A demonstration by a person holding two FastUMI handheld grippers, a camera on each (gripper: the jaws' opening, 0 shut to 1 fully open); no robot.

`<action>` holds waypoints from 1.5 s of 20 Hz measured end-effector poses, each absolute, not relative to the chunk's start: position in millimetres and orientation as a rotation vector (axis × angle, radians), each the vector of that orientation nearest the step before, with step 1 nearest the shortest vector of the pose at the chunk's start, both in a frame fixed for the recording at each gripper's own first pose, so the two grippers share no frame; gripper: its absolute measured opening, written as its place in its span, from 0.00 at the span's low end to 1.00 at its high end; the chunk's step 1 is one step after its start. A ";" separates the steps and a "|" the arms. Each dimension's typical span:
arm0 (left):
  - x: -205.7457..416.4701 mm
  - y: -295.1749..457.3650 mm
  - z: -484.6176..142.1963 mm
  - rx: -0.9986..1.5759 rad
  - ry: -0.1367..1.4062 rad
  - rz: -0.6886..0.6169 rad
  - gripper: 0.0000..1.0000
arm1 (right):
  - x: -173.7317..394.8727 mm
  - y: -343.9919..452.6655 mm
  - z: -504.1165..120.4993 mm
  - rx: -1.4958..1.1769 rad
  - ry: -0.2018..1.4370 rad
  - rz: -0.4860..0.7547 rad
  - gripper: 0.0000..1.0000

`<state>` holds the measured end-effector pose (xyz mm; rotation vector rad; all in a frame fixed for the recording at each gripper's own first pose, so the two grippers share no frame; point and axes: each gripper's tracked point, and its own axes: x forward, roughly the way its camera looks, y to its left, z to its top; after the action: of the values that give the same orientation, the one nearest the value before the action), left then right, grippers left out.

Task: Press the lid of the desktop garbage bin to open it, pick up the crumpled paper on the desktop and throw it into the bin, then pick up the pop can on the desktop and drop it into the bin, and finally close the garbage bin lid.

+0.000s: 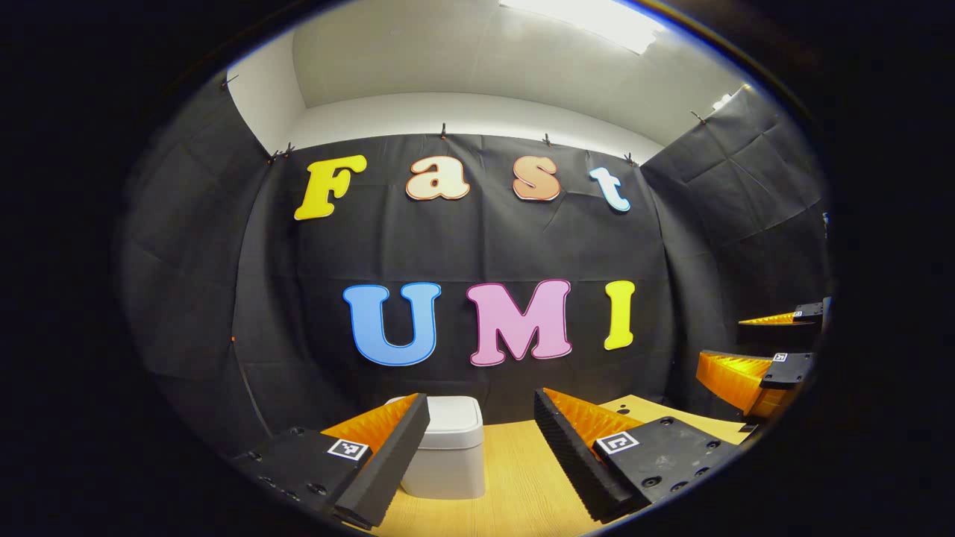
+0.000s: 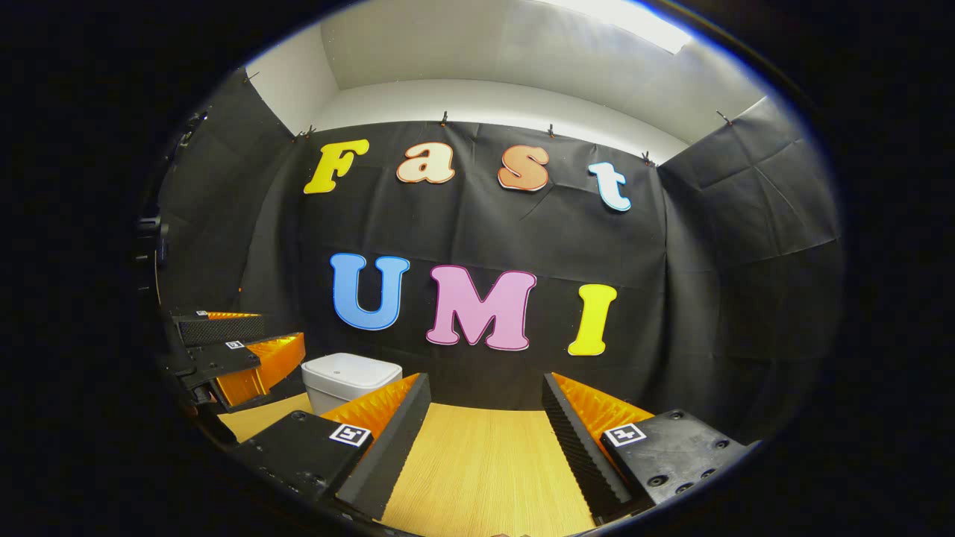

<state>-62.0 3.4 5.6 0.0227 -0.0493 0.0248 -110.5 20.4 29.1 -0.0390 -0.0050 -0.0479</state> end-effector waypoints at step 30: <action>-35.1 3.5 -30.6 -0.026 0.023 -0.021 0.95 | -63.8 19.4 5.3 -0.039 0.017 -0.055 0.97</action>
<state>-35.1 3.5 -30.6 -0.0264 0.0231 -0.0207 -63.8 19.4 5.3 -0.0391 0.0170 -0.0548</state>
